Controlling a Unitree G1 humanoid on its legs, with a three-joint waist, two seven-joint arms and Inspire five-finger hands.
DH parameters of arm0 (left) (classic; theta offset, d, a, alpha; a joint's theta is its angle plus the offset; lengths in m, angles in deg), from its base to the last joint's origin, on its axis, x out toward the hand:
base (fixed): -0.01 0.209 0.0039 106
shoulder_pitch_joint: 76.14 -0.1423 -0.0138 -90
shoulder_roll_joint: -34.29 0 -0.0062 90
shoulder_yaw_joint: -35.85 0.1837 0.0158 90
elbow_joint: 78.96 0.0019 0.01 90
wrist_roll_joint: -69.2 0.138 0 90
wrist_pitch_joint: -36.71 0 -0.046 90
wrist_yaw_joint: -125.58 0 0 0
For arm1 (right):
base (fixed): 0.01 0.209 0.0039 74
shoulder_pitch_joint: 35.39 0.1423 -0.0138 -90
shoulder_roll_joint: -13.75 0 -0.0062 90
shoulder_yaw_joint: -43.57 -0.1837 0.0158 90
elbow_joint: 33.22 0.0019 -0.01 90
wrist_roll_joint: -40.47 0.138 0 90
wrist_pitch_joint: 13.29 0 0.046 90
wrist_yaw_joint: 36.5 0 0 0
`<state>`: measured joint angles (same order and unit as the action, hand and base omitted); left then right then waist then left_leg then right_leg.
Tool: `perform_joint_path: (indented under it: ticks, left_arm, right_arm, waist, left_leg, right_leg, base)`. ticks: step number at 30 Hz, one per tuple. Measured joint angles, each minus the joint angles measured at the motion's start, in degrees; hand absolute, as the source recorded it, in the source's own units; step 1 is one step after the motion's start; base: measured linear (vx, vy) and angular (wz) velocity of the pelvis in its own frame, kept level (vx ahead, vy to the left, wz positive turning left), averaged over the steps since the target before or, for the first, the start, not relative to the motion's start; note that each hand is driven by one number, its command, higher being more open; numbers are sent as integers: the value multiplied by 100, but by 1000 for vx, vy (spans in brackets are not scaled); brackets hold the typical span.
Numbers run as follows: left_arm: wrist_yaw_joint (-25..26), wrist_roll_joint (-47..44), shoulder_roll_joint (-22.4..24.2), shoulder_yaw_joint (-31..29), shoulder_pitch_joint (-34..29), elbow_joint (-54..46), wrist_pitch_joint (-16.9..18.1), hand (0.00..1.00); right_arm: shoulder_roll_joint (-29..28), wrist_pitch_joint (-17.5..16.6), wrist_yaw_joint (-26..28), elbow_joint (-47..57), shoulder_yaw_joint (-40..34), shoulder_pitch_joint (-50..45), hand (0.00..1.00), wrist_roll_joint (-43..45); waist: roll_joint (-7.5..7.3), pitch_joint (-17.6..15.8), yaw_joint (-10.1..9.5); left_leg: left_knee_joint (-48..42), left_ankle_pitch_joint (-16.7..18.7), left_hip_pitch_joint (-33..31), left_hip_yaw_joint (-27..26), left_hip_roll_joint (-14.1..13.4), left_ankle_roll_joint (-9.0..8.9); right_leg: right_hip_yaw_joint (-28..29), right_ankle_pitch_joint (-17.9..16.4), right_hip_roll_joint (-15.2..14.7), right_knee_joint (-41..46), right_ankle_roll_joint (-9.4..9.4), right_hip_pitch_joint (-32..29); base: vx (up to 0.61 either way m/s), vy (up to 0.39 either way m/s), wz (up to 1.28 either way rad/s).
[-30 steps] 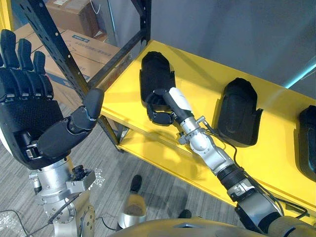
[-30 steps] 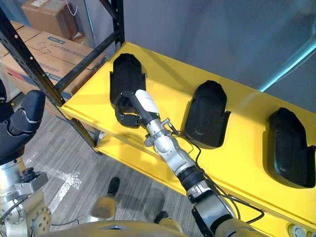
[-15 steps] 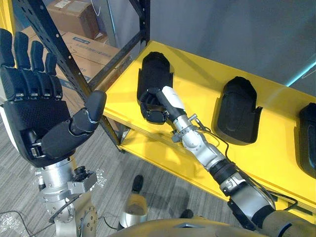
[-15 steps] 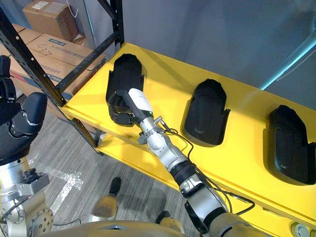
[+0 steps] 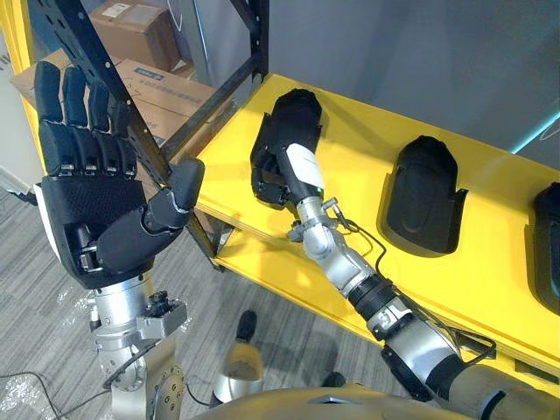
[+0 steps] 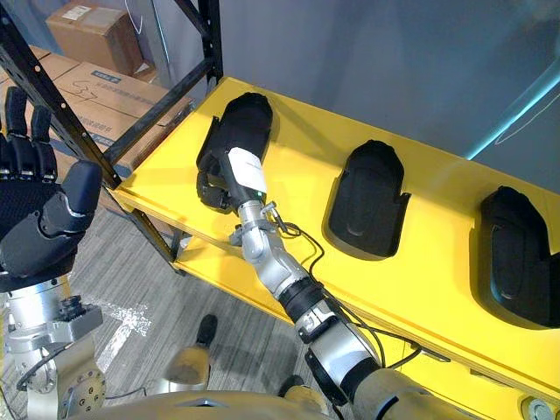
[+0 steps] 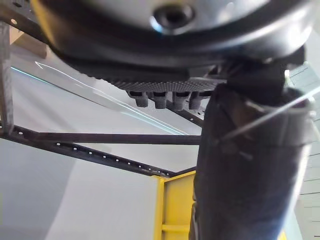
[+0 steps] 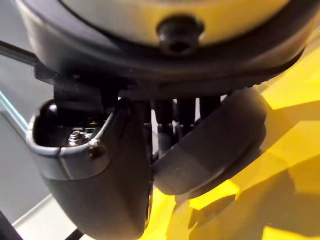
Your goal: Walk over and take three plastic housings, then place them on the shelf
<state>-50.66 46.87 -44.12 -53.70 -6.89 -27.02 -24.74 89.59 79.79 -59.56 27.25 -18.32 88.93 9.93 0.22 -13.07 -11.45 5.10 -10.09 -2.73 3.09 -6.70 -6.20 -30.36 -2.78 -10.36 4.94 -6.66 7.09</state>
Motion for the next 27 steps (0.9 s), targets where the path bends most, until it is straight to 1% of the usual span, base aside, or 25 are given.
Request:
perform_joint_path:
  ticks: [3, 11, 14, 18, 22, 27]
  left_arm:
    - [56, 0, -2, 126, -1, 27, -26, 100]
    - [101, -2, -4, 232, 0, 55, -129, 100]
    - [105, 6, -4, 371, 4, 206, -137, 100]
    - [119, 5, -4, 374, 4, 269, -142, 100]
    - [144, 3, -3, 375, 2, 269, -141, 100]
    - [190, 6, -2, 434, -4, 268, -141, 100]
  right_arm:
    - [2, 51, -16, 1, -112, 11, 0, 2]
    - [-212, 243, -40, 81, -37, 5, 0, -31]
    - [-231, 266, -42, 82, -9, 4, 0, -34]
    - [-229, 270, -42, 109, 24, -14, 0, -33]
    - [-229, 290, -16, 401, 138, -255, 0, -31]
    - [-229, 411, 58, 674, 523, -474, 0, -30]
  waist:
    - [55, -25, 10]
    - [68, -12, 70]
    - [95, 1, 75]
    - [96, 2, 80]
    - [97, 4, 85]
    - [104, 45, 110]
  left_leg:
    - [0, -3, 2, -22, 3, 5]
    - [-1, 1, 7, -136, 7, 47]
    - [-1, -6, 14, -141, 15, 46]
    - [-1, 4, 17, -145, 15, 43]
    - [-1, 48, 31, -172, 12, 17]
    - [-1, 90, 113, -284, 5, 13]
  right_leg:
    - [8, -2, -12, 0, -8, -11]
    - [97, 19, -33, 30, 8, -80]
    - [102, 19, -46, 49, 16, -85]
    - [118, -1, -56, 89, 18, -99]
    - [147, -3, -57, 91, 17, -103]
    - [243, -2, -65, 90, 16, -99]
  base:
    - [-35, -17, -2]
    - [6, -26, -6]
    - [5, -10, 0]
    - [-3, -9, 0]
    - [-3, -7, -2]
    - [-1, -24, -12]
